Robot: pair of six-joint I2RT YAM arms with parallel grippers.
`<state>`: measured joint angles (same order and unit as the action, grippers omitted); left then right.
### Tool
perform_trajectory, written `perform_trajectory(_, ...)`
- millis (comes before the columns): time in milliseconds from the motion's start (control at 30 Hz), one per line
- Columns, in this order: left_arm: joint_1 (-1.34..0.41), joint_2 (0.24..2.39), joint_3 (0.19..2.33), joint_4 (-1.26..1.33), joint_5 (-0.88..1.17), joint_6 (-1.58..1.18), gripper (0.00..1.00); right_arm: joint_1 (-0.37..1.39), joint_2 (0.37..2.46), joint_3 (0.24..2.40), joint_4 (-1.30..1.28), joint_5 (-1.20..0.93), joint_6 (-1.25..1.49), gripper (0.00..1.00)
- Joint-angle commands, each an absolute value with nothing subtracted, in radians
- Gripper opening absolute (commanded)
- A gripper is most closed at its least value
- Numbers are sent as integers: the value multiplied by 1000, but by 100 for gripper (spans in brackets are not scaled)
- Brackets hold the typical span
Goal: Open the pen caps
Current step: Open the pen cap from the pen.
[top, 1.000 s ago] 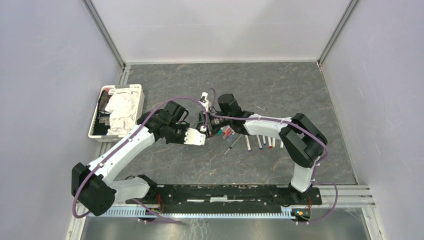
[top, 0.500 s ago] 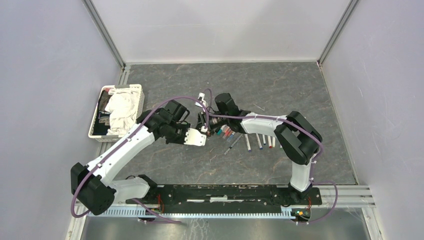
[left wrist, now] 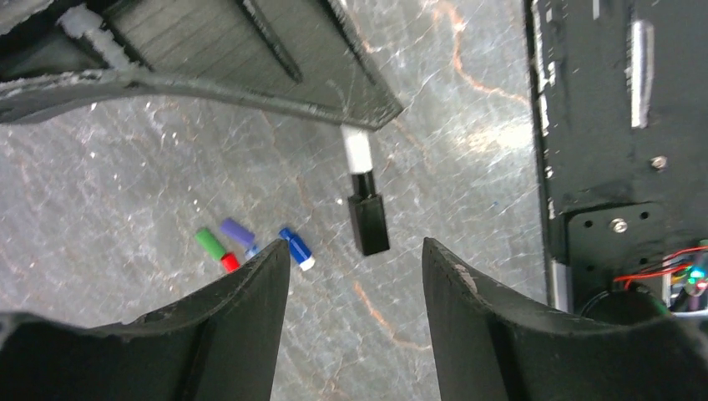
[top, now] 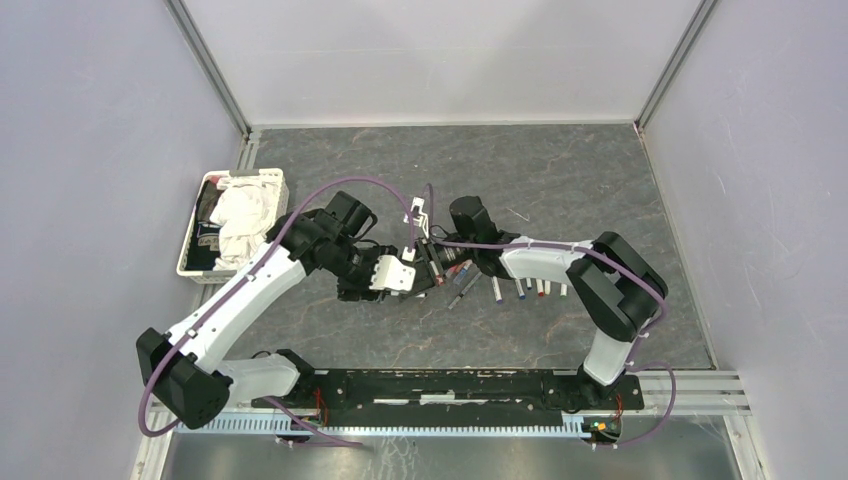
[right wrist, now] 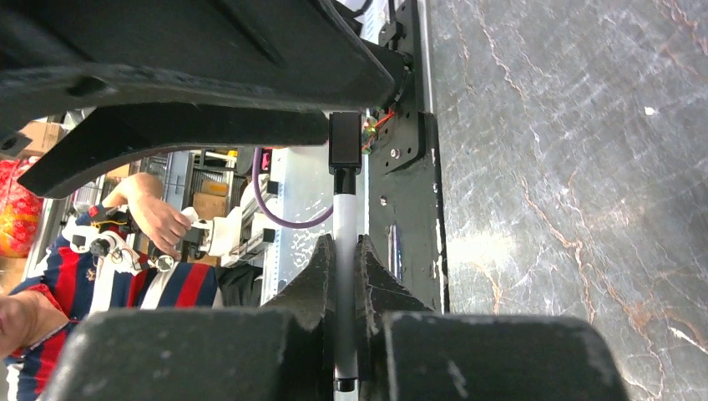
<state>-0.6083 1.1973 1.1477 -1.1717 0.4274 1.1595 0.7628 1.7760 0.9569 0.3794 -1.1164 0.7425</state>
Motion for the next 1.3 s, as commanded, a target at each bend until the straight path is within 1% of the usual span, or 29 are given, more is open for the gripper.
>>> perform_trajectory(0,-612,1209,1184,-1220,551,1135,65,758,1722,958,497,-1160,728,0)
perform_trajectory(167,-612,1224,1187,-1190,563,1100,64,760,1723,963,585,-1164,802,0)
perform_trajectory(367,-612,1243,1171,-1172,504,1102,50,760,1723,953,623,-1160,832,0)
perform_trajectory(400,-612,1244,1167,-1167,501,1101,46,760,1726,953,632,-1160,843,0)
perform_trajectory(600,-612,1245,1165,-1146,494,1099,11,763,1742,951,680,-1152,881,1)
perform_trajectory(667,-613,1240,1163,-1149,483,1113,4,767,1748,954,679,-1142,881,18)
perform_trajectory(700,-613,1237,1162,-1148,479,1117,3,770,1755,959,680,-1138,883,22)
perform_trajectory(767,-613,1234,1157,-1149,476,1128,2,789,1774,983,680,-1138,889,29)
perform_trajectory(833,-614,1236,1157,-1149,475,1130,2,803,1796,1006,683,-1140,895,30)
perform_trajectory(900,-614,1240,1162,-1160,475,1131,2,812,1807,1020,682,-1140,899,29)
perform_trajectory(967,-614,1238,1163,-1167,469,1138,2,812,1811,1021,682,-1139,900,24)
perform_trajectory(1067,-614,1231,1155,-1173,443,1154,2,809,1807,1011,664,-1140,888,4)
perform_trajectory(1100,-614,1229,1151,-1173,428,1160,2,805,1803,1005,648,-1138,876,0)
perform_trajectory(1267,-611,1225,1137,-1168,302,1202,2,760,1752,949,514,-1128,761,0)
